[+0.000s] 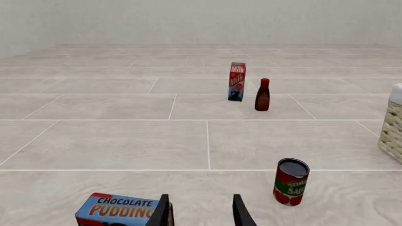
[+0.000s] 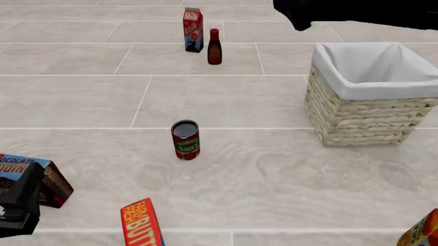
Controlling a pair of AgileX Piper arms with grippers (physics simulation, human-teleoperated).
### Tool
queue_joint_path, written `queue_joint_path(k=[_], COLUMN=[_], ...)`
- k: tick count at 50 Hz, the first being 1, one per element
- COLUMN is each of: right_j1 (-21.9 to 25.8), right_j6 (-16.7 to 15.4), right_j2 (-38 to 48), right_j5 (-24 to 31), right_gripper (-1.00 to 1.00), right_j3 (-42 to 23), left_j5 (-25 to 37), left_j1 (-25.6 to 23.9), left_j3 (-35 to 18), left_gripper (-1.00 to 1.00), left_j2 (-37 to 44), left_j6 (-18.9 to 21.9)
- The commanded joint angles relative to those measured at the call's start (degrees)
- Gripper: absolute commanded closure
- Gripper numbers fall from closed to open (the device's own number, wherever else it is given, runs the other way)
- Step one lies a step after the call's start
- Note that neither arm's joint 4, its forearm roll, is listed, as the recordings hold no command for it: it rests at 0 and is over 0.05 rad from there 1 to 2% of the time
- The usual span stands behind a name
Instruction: Pick the tomato sauce and place it in the basket.
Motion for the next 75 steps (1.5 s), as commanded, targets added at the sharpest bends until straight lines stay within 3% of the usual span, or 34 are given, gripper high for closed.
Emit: queue_joint_path(k=[1,10,14,27,31,55,75], right_j1=[6.07,7.92,8.63,9.62,10.86,15.51,16.65], right_j6=[0.65,-0.36,0.93,0.67,2.11,0.42,1.38], right_j2=[15.14,21.87,25.47,32.24,34.58,35.58,36.07], right_j5=[1.41,1.64,2.68,1.05,2.15,0.15,-2.1], right_gripper=[-1.0,-1.0,-1.0,-1.0,-1.0,-1.0,-1.0], right_j3=[-11.22,-15.44,-18.28,-19.17,-20.41,-14.51,-11.16], left_j5=[0.0,0.0,0.0,0.0,0.0,0.0,0.0], left_j1=[0.0,0.0,0.0,0.0,0.0,0.0,0.0], left_j3=[0.0,0.0,0.0,0.0,0.0,0.0,0.0], left_gripper=[-1.0,-1.0,-1.0,-1.0,-1.0,-1.0,-1.0], left_j2=[0.0,0.0,0.0,0.0,0.0,0.0,0.0], left_j6=[0.0,0.0,0.0,0.0,0.0,0.0,0.0])
